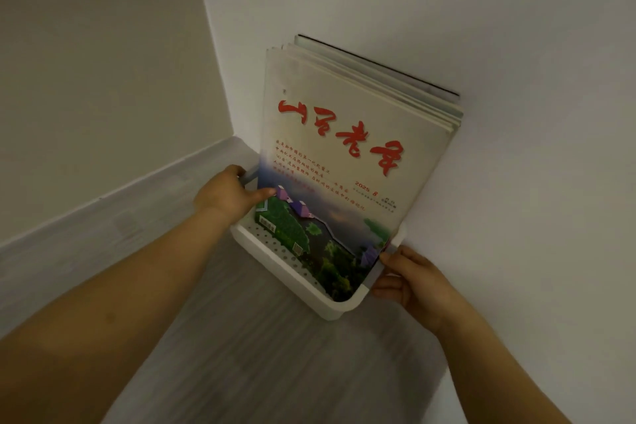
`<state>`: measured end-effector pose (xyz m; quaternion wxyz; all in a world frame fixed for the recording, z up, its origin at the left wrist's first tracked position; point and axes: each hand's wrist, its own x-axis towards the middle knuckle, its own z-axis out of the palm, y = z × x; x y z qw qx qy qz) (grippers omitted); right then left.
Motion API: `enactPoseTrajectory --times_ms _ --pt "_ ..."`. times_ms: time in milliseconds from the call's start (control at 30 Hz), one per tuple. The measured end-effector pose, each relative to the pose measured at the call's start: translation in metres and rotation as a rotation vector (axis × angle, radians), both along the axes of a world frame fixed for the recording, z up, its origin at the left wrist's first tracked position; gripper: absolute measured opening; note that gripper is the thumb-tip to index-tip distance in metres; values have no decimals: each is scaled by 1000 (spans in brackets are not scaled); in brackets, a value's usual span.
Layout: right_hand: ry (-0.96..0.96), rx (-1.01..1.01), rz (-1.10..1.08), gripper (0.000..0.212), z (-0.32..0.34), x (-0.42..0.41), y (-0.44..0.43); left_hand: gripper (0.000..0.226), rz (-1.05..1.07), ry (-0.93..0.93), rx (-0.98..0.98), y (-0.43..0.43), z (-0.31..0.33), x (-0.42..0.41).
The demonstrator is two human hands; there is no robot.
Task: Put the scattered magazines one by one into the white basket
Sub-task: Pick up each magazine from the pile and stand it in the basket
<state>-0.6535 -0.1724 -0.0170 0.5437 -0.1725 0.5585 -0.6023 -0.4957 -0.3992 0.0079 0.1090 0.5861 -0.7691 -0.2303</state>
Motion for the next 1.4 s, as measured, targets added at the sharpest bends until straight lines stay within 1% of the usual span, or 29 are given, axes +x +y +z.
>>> enactPoseTrajectory --times_ms 167,433,733,900,1000,1033,1067,1167,1233,1300,1400 --pt "15 15 -44 9 -3 -13 55 63 -61 75 7 50 -9 -20" --pt "21 54 -122 8 1 -20 106 64 -140 60 -2 92 -11 -37" --pt "25 53 -165 8 -1 -26 134 65 -178 73 -15 119 -13 -44" --pt "28 53 -164 8 -2 -29 147 66 -197 82 12 131 -10 -48" --pt "23 49 -162 8 -3 -31 151 63 -231 77 22 137 -6 -48" --pt "20 44 -161 9 -3 -31 152 59 -236 112 52 138 -3 -47" --pt "17 40 -161 9 -3 -31 152 55 -220 194 116 138 1 -44" --pt "7 32 -166 8 -3 -30 153 41 -65 575 456 131 10 -30" --pt "8 32 -170 8 -3 -29 154 36 48 760 626 127 9 -19" --pt "13 34 -172 9 -4 -29 154 36 82 791 647 127 3 -14" --pt "18 33 -166 8 -3 -29 154 36 79 759 555 130 -2 -15"
